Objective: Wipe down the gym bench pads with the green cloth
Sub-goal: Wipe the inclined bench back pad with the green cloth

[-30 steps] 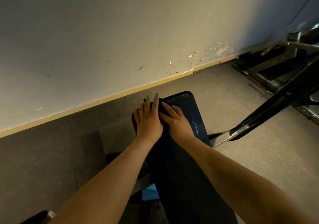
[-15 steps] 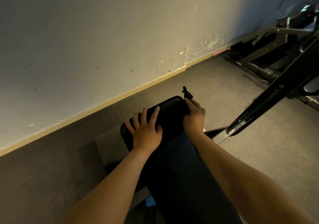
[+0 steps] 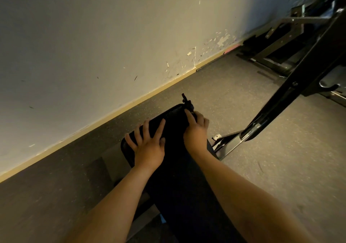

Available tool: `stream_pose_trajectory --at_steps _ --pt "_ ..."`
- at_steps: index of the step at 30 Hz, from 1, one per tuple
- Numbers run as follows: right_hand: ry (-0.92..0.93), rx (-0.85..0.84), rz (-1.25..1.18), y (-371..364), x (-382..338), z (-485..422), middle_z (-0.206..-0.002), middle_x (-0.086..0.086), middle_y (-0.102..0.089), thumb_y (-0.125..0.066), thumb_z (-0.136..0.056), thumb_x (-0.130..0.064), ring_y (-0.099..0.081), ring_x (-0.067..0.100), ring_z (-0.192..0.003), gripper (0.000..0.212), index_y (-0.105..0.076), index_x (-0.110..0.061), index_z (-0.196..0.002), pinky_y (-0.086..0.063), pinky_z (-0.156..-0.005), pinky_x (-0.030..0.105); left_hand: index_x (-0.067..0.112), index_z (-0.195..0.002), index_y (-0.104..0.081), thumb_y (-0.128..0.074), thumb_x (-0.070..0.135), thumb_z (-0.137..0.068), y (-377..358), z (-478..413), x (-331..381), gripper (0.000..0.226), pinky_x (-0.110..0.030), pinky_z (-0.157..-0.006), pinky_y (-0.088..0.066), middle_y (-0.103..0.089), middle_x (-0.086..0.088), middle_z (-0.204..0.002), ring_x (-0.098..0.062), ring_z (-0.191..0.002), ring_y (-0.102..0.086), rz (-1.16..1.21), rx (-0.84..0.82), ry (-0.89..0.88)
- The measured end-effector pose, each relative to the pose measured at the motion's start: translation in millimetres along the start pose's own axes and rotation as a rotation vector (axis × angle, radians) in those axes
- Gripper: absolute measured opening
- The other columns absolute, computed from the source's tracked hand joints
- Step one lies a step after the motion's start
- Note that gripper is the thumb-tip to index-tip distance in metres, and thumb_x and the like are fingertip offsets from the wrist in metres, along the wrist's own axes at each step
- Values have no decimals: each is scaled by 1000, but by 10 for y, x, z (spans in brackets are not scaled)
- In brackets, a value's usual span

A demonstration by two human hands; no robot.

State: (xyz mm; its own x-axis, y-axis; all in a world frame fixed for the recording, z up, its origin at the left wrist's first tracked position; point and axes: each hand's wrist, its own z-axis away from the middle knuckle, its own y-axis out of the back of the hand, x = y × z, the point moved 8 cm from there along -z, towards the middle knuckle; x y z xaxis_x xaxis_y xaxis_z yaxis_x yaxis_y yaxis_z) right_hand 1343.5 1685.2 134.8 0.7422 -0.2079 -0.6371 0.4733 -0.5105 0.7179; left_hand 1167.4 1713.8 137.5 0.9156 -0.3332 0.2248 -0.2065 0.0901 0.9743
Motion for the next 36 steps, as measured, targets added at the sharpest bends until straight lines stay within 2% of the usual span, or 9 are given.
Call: stream_pose_trajectory --at_steps 6,10,13,17,23,25,27,30,36 --pt "-219 3 -61 94 274 312 -145 14 -38 -47 -96 -2 -30 31 -131 56 -41 -21 -149 -32 -107 36 55 -152 10 -27 43 -107 5 27 19 60 -65 -111 22 20 1 -164 -34 -150 20 11 -40 -10" --pt "113 -27 -51 75 -110 86 -141 17 -43 -54 -91 3 -38 34 -123 58 -48 -17 -145 -45 -98 42 54 -151 12 -26 45 -106 2 22 32 60 -63 -109 25 20 2 -164 -33 -149 22 -19 -17 -8" --pt "186 -25 -15 10 -240 -149 -140 18 -46 -58 -91 -1 -41 36 -120 54 -51 -14 -143 -49 -90 42 54 -151 12 -26 45 -106 -14 9 30 60 -62 -109 25 18 1 -164 -32 -149 21 -33 -16 0" --pt "15 36 -18 5 -38 63 -133 14 -49 -49 -92 -4 -43 34 -113 53 -50 -20 -143 -50 -89 43 54 -152 8 -27 44 -106 -1 36 29 59 -61 -109 25 17 0 -165 -32 -150 20 -14 2 -18" --pt "-338 74 -104 99 606 484 -127 11 -44 -44 -98 -5 -33 23 -116 56 -39 -25 -150 -36 -105 39 53 -154 7 -26 45 -106 -9 34 20 59 -66 -111 20 15 -3 -166 -35 -151 17 -3 7 -49" --pt "-377 80 -160 98 570 488 -130 11 -42 -43 -98 -2 -31 22 -119 56 -41 -24 -149 -30 -109 35 53 -153 10 -25 46 -106 -25 36 13 59 -66 -111 20 17 -3 -165 -36 -150 17 -4 12 -55" --pt "-308 91 -181 80 351 377 -135 12 -39 -45 -97 0 -30 25 -124 55 -44 -21 -147 -26 -109 30 54 -152 10 -27 46 -106 -40 31 8 60 -65 -111 21 18 -2 -165 -35 -150 18 4 20 -65" --pt "-195 94 -197 -15 -21 113 -140 15 -35 -48 -96 -1 -30 29 -127 52 -47 -17 -146 -30 -111 36 53 -153 8 -29 46 -105 -44 23 -17 61 -63 -111 24 19 0 -165 -33 -150 20 4 33 -48" --pt "169 -18 -77 -136 -375 61 -132 18 -47 -51 -93 -5 -45 35 -113 48 -55 -15 -139 -49 -91 46 50 -154 0 -32 45 -104 -58 20 -13 59 -60 -111 26 14 1 -165 -31 -151 17 17 66 -38"
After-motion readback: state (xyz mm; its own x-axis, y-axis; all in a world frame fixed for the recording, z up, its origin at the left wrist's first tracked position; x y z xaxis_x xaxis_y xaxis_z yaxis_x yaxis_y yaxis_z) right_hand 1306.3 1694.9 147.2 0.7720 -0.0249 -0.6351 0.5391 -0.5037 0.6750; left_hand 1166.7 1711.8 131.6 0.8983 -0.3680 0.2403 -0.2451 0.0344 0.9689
